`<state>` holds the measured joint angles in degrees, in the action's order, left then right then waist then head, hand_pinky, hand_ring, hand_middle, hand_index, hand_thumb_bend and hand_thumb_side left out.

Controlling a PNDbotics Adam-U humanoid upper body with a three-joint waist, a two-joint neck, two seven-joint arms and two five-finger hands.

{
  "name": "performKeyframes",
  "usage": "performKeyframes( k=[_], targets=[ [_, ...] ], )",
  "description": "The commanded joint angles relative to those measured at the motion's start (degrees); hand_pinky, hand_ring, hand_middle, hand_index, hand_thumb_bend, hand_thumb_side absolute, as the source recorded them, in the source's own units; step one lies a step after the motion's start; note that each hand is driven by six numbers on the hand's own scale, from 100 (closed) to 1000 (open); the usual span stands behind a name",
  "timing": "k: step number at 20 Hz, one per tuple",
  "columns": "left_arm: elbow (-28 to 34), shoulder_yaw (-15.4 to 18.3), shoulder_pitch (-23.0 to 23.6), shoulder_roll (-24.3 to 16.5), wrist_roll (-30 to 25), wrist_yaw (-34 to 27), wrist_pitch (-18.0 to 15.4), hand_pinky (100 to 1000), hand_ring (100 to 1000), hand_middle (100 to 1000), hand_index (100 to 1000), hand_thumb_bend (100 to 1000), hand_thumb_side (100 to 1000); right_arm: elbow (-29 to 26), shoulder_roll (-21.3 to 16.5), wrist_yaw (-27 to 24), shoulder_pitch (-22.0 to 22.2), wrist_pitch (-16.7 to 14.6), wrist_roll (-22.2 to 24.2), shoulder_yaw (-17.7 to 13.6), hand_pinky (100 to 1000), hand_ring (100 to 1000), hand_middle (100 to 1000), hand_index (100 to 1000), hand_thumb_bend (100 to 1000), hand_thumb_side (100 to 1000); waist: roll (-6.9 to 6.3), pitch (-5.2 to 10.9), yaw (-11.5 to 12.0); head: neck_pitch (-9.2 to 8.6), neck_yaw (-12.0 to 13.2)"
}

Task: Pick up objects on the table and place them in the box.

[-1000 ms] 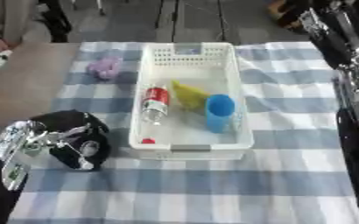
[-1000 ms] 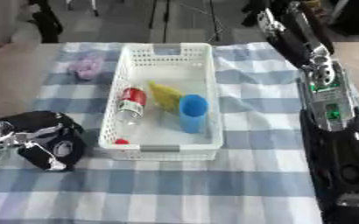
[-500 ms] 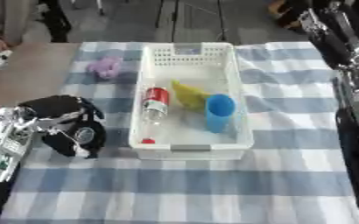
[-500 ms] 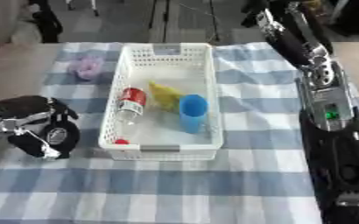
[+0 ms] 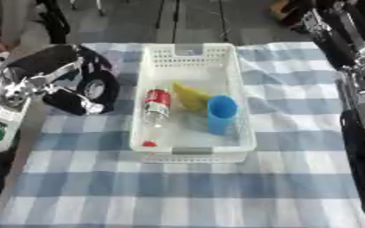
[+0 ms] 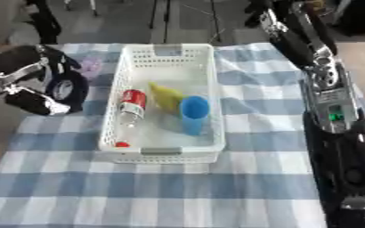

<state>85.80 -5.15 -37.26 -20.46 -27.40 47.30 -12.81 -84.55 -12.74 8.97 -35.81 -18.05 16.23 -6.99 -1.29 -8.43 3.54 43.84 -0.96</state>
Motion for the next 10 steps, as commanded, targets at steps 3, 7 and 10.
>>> performKeyframes(
  k=[3,7,10],
  targets=[
    [-5.1,-2.0,-4.9,2.3,9.9,-2.2,0.7,386,543,547,821,586,449,-0.7,0.1,-0.2,-1.2,-0.2,0.2,0.3,618,572,608,774,100,700,0.93,3.54,-0.6,0.0,0.3],
    [-12.0,-3.9,-8.1,5.4,16.6,-2.2,-1.0,379,547,544,817,590,476,-0.9,0.5,-0.3,-1.4,-0.1,0.3,0.5,619,572,608,774,100,698,1.0,3.7,-1.4,-0.1,0.5],
    [-16.9,-4.7,-9.5,7.5,20.4,-0.1,-2.7,427,596,612,839,583,583,-0.8,0.8,-0.3,-1.5,-0.2,0.5,0.7,619,573,609,775,100,697,0.99,3.78,-1.9,-0.06,0.7]
  ],
)
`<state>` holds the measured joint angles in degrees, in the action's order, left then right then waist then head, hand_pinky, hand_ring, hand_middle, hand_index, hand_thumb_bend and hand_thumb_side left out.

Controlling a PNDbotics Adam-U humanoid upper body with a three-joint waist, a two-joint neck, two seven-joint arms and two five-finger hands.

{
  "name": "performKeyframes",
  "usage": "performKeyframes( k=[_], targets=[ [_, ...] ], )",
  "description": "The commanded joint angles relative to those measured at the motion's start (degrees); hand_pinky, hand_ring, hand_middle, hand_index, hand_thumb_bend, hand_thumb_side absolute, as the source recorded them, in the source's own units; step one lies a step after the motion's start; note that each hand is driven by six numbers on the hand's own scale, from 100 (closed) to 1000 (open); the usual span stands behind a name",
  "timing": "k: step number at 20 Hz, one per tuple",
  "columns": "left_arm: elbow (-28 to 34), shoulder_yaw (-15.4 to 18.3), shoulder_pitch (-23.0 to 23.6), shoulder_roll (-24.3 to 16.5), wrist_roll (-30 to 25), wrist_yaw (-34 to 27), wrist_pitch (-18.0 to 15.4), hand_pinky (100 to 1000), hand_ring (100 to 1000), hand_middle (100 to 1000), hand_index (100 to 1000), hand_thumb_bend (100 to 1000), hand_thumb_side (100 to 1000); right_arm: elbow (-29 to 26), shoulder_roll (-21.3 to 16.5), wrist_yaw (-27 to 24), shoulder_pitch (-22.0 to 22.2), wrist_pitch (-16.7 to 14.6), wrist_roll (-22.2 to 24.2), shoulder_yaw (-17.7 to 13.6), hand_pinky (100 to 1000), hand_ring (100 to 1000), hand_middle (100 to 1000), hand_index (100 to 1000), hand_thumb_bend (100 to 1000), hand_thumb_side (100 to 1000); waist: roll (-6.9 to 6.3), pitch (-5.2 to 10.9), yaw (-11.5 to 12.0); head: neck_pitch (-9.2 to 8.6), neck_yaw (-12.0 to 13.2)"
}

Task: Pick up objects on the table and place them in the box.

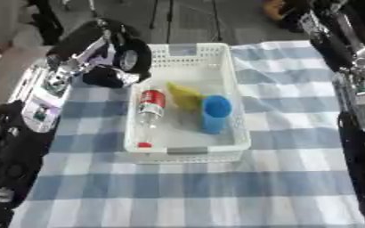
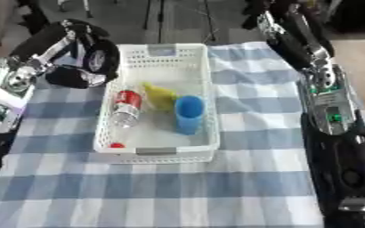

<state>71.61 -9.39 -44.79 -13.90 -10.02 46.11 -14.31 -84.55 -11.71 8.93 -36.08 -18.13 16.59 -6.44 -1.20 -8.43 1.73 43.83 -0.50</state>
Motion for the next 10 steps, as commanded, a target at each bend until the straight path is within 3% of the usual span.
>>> performKeyframes(
  k=[1,3,4,5,7,10],
  targets=[
    [-4.4,-1.0,-2.2,1.6,3.5,2.4,-2.0,427,596,612,839,583,583,-0.9,-0.1,-0.3,-1.3,-0.1,0.2,0.2,619,573,609,775,100,697,0.89,3.8,-0.3,-0.08,0.2],
    [-6.7,-1.4,-2.6,2.4,4.2,5.2,-3.5,456,617,642,849,588,609,-0.9,0.1,-0.3,-1.3,-0.1,0.2,0.3,619,573,608,774,100,697,0.9,3.82,-0.6,-0.11,0.2],
    [-7.5,-1.5,-2.7,2.7,4.4,6.5,-4.1,534,685,715,871,633,675,-1.0,0.1,-0.3,-1.3,-0.1,0.3,0.3,619,573,608,775,100,697,0.9,3.83,-0.6,-0.13,0.2],
    [-8.2,-1.9,-2.7,2.8,4.1,8.5,-4.9,617,768,787,892,736,760,-0.9,0.1,-0.3,-1.3,-0.1,0.3,0.3,619,572,608,774,100,699,0.9,3.82,-0.7,-0.19,0.2],
    [-8.8,-1.9,-2.5,3.1,4.5,12.4,-5.9,712,847,854,912,815,816,-0.8,0.0,-0.3,-1.3,-0.1,0.3,0.3,618,572,608,774,100,703,0.89,3.8,-0.8,-0.28,0.0],
    [-9.3,-1.4,-2.0,3.3,6.9,16.1,-6.2,727,869,873,915,902,820,-0.8,0.0,-0.3,-1.3,-0.1,0.3,0.3,618,572,608,774,100,702,0.9,3.79,-0.7,-0.52,-0.3]
  ],
)
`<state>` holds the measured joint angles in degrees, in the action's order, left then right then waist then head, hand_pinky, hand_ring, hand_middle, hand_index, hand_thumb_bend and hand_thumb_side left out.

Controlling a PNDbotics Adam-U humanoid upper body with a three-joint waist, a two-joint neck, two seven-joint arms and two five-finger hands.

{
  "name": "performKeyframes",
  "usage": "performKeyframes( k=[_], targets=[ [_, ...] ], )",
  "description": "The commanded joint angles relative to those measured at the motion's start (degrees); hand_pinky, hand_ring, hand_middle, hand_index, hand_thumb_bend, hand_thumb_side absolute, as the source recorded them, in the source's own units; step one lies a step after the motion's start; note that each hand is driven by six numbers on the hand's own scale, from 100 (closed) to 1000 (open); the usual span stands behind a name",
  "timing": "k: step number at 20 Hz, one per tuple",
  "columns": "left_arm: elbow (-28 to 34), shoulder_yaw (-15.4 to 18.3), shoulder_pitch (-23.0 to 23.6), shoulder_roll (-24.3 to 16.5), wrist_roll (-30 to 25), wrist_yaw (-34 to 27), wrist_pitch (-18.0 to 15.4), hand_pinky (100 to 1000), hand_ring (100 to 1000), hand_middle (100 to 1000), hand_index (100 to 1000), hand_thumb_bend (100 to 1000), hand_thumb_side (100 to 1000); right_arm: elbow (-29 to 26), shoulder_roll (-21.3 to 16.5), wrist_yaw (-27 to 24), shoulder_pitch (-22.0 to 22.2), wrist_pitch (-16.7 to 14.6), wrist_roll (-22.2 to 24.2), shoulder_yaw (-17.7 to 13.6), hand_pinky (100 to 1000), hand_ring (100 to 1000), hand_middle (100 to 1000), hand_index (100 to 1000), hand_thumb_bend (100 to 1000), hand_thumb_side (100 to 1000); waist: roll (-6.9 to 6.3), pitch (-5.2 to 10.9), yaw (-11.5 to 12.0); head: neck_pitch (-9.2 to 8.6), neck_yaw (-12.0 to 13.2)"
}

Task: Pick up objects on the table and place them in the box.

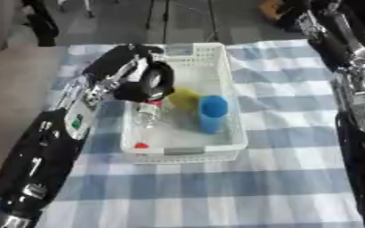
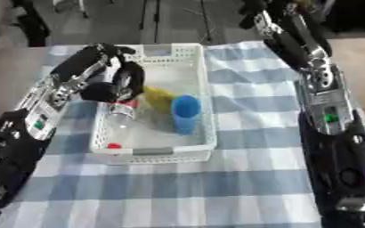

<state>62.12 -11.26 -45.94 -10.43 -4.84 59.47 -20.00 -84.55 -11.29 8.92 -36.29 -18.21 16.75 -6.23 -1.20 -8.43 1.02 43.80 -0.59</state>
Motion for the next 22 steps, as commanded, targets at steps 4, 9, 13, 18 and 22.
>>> performKeyframes(
  k=[4,9,13,18,22],
  targets=[
    [-0.4,1.1,-0.2,-0.1,6.9,3.3,-0.7,645,829,823,899,1000,830,-0.8,-0.4,-0.3,-1.1,-0.1,0.1,0.1,619,572,608,774,100,703,0.95,3.8,0.1,-0.7,-0.6],
    [5.1,4.0,2.6,-1.4,16.2,-8.4,0.6,485,751,754,876,906,770,-0.6,-0.6,-0.2,-1.1,-0.1,0.1,0.0,618,571,607,774,100,706,1.11,3.71,0.6,-0.99,-0.7],
    [12.8,6.4,6.0,-3.6,15.4,-23.4,3.1,405,702,713,860,784,800,-0.5,-0.8,-0.1,-1.1,-0.2,0.0,-0.1,618,570,606,773,100,709,1.07,3.63,1.0,-1.04,-1.0],
    [21.3,11.6,12.2,-8.4,12.9,-45.4,8.0,382,688,703,858,746,796,-0.4,-1.1,-0.1,-1.0,-0.2,-0.1,-0.2,618,570,605,773,100,710,0.92,3.55,1.6,-1.05,-1.3],
    [23.6,14.2,15.6,-10.1,11.8,-50.6,11.8,365,681,698,856,731,792,-0.4,-1.2,-0.1,-0.9,-0.2,-0.1,-0.2,618,570,606,773,100,710,0.95,3.57,2.0,-0.93,-1.2]
  ],
)
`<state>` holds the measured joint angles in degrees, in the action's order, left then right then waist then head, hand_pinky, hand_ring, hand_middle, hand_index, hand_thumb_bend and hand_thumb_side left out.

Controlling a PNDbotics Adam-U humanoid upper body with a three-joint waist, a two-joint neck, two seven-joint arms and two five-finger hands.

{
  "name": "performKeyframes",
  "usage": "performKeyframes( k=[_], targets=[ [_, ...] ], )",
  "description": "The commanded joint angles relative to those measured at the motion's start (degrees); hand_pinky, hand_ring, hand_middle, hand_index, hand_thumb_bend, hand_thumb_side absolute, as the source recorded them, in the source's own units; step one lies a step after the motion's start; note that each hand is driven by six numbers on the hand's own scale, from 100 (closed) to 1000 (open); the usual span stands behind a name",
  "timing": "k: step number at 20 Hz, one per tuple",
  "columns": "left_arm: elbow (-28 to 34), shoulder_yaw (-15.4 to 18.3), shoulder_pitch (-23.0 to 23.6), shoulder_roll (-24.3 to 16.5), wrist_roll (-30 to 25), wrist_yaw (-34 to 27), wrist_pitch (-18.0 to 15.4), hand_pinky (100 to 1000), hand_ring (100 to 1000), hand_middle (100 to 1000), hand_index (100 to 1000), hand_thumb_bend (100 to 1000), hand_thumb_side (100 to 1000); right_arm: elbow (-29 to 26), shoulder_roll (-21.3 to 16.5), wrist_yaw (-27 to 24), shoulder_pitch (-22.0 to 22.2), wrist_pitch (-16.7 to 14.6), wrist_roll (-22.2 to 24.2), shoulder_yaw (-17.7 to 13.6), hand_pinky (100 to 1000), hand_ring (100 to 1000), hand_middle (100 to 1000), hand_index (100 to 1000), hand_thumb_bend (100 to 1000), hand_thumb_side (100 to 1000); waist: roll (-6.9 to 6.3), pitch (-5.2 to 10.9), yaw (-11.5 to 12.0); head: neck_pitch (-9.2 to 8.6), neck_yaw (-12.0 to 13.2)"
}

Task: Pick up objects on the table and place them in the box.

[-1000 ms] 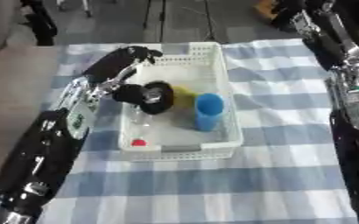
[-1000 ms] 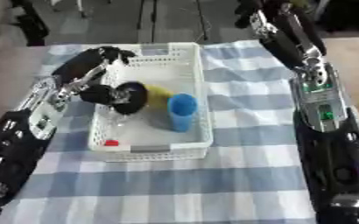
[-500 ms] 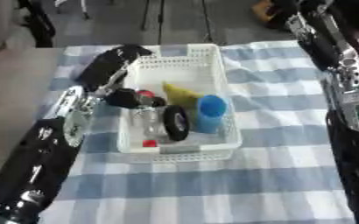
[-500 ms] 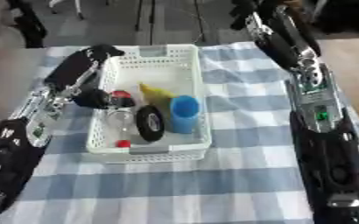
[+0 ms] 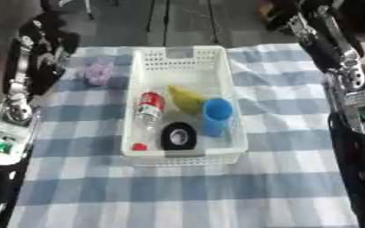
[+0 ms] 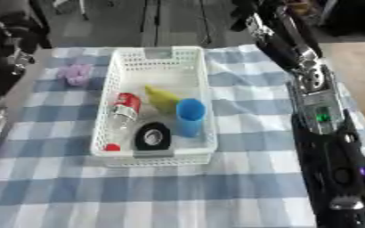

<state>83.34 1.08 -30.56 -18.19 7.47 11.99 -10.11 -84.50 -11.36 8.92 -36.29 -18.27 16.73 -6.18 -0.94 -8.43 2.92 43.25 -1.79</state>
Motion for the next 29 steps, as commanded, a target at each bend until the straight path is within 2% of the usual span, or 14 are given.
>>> performKeyframes(
  k=[1,6,20,29],
  targets=[
    [2.7,2.2,0.7,-2.6,-0.7,-3.5,2.3,365,682,697,854,733,791,-0.5,-1.2,-0.1,-1.0,-0.2,0.0,-0.2,618,570,606,773,100,708,0.69,3.55,0.2,-0.39,0.1],
    [2.7,3.6,2.2,-2.8,-0.6,-4.1,2.8,362,678,691,844,733,789,-0.4,-1.2,-0.1,-1.0,-0.2,0.0,-0.2,618,570,605,773,100,709,0.76,3.57,0.4,-0.25,-0.1],
    [5.0,4.1,3.5,-2.2,0.4,-3.0,0.3,373,685,694,842,741,778,-0.4,-1.5,0.0,-1.1,-0.3,0.2,-0.1,618,568,605,774,100,709,0.57,3.19,0.6,-0.1,-0.5],
    [6.0,4.5,3.9,-1.8,-0.9,-4.0,-0.3,368,678,689,842,729,794,-0.5,-1.5,0.0,-0.9,-0.2,0.0,-0.3,618,569,605,773,100,711,0.49,3.16,0.7,-0.87,-0.8]
  ],
)
